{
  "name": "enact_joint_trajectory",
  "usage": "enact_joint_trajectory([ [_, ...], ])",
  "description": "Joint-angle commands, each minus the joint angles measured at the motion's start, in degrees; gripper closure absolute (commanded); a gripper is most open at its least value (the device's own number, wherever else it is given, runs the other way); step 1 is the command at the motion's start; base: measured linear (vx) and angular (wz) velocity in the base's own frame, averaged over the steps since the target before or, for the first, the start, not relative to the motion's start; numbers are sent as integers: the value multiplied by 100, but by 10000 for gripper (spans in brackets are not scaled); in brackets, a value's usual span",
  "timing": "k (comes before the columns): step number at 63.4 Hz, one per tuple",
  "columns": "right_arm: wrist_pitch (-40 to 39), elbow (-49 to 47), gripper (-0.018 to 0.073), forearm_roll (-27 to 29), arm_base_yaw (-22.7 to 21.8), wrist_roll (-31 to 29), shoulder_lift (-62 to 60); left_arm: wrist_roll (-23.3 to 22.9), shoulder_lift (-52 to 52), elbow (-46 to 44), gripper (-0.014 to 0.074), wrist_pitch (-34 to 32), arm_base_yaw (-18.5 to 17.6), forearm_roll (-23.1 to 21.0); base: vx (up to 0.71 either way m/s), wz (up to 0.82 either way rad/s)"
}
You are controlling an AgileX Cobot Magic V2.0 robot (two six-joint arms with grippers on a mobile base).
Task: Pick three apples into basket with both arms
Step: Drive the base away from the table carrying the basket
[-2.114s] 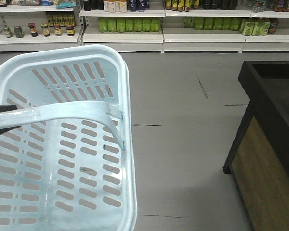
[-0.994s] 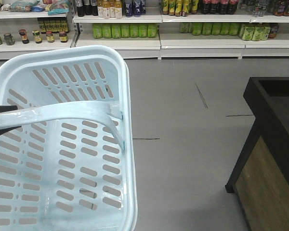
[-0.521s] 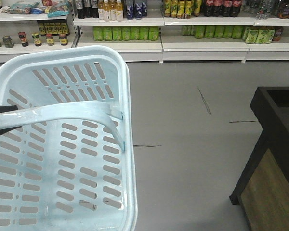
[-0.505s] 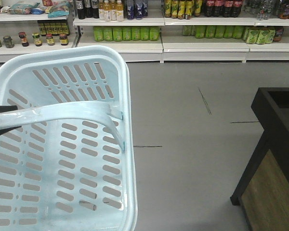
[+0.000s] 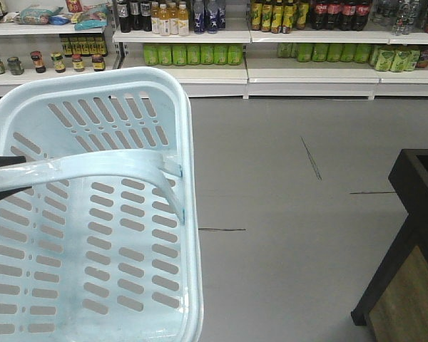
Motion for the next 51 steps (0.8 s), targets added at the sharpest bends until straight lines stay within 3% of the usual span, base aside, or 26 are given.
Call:
enact_joint_trajectory([
  [1,-417,74,568,-54,-1,-8,8,-68,-19,-188,603,-575,-13,-167,14,-1],
  [51,-417,74,568,-54,-1,-8,8,-68,-19,-188,603,-575,-13,-167,9,-9],
])
